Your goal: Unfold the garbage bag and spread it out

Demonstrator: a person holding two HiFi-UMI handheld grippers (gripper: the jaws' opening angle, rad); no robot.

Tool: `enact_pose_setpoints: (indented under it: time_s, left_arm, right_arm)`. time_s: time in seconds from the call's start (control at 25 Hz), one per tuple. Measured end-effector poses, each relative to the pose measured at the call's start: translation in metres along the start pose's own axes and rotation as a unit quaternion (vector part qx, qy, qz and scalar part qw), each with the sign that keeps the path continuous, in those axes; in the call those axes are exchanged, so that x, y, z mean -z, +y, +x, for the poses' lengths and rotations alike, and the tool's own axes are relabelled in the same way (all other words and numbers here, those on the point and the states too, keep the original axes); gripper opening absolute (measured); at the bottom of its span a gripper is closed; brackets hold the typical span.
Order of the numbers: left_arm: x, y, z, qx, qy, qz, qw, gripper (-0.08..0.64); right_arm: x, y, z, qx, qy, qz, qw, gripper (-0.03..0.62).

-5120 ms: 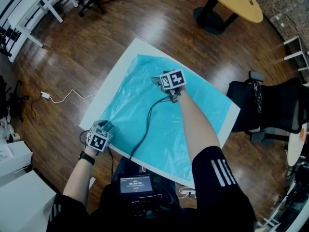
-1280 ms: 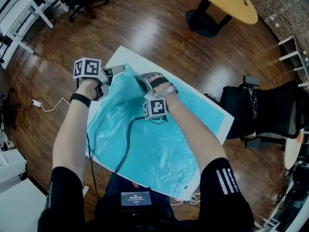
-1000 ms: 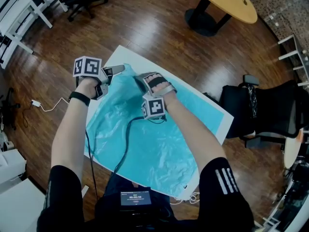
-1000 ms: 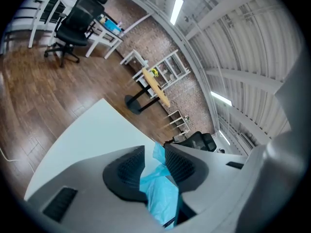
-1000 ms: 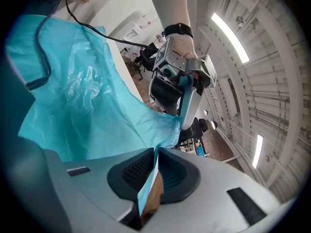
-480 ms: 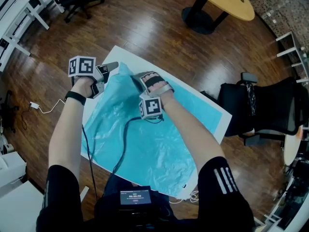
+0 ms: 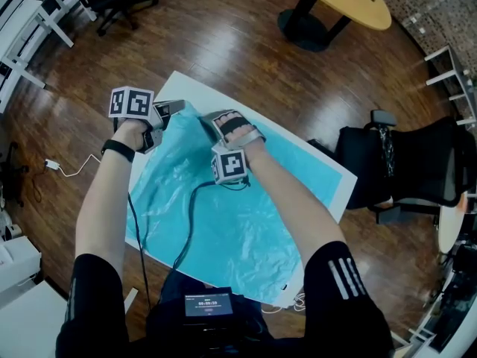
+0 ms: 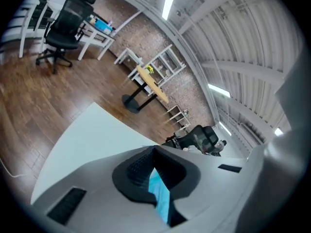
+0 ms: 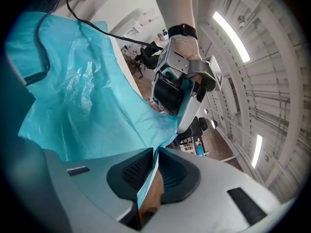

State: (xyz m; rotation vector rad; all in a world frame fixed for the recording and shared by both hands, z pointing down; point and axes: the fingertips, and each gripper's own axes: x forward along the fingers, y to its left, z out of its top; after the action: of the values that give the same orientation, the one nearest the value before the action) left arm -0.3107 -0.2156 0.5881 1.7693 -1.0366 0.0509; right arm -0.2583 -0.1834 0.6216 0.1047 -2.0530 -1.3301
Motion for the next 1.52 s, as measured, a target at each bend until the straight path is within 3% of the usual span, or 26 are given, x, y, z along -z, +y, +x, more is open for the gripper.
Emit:
enact_pose_setpoints:
  time_s: [0.12, 0.2, 0.28, 0.48, 0.56, 0.72, 0.8, 0.92, 1.04, 1.28, 1.44, 1.52]
  left_arm:
    - [-0.004, 0.003, 0.002, -0.036, 0.002, 0.065, 0.9972, 0.001]
    - [-0.012, 0.004, 0.003, -0.063, -0.006, 0.124, 0.9902, 0.001]
    - [-0.018, 0.006, 0.003, -0.088, -0.013, 0.184, 0.979, 0.001]
    - [-0.013, 0.025, 0.013, -0.153, 0.015, 0.307, 0.939, 0.001]
    - [-0.009, 0.033, 0.019, -0.17, 0.029, 0.333, 0.9271, 0.001]
    - [0.0, 0.054, 0.03, -0.206, 0.056, 0.377, 0.9014, 0.001]
    - [-0.001, 0.06, 0.031, -0.221, 0.049, 0.398, 0.8889, 0.001]
    - [-0.007, 0.064, 0.032, -0.232, 0.03, 0.413, 0.8801, 0.001]
    - [-0.004, 0.059, 0.035, -0.234, 0.039, 0.414, 0.8789, 0.0]
    - [-0.006, 0.079, 0.04, -0.265, 0.044, 0.426, 0.8639, 0.0]
    - [-0.009, 0.082, 0.041, -0.278, 0.037, 0.428, 0.859, 0.0]
    - [-0.01, 0.086, 0.039, -0.289, 0.035, 0.422, 0.8584, 0.043]
  right_arm:
    - [-0.002, -0.004, -0.002, -0.007, -0.007, 0.041, 0.999, 0.083]
    - [0.0, -0.009, -0.005, -0.017, -0.014, 0.112, 0.993, 0.139]
    - [0.005, -0.016, -0.009, -0.029, -0.02, 0.195, 0.98, 0.148]
    - [0.023, -0.028, -0.006, -0.062, -0.017, 0.37, 0.927, 0.147]
    - [0.027, -0.027, 0.001, -0.081, -0.011, 0.413, 0.907, 0.146]
    - [0.022, -0.016, 0.016, -0.164, -0.012, 0.487, 0.858, 0.146]
    - [0.02, -0.01, 0.023, -0.19, -0.007, 0.503, 0.843, 0.146]
    - [0.021, -0.003, 0.035, -0.209, 0.004, 0.495, 0.844, 0.146]
    - [0.022, 0.004, 0.047, -0.229, 0.012, 0.483, 0.845, 0.146]
    - [0.037, 0.04, 0.067, -0.285, 0.068, 0.473, 0.831, 0.213]
    - [0.036, 0.037, 0.071, -0.276, 0.068, 0.479, 0.831, 0.223]
    - [0.038, 0.037, 0.071, -0.27, 0.075, 0.481, 0.831, 0.243]
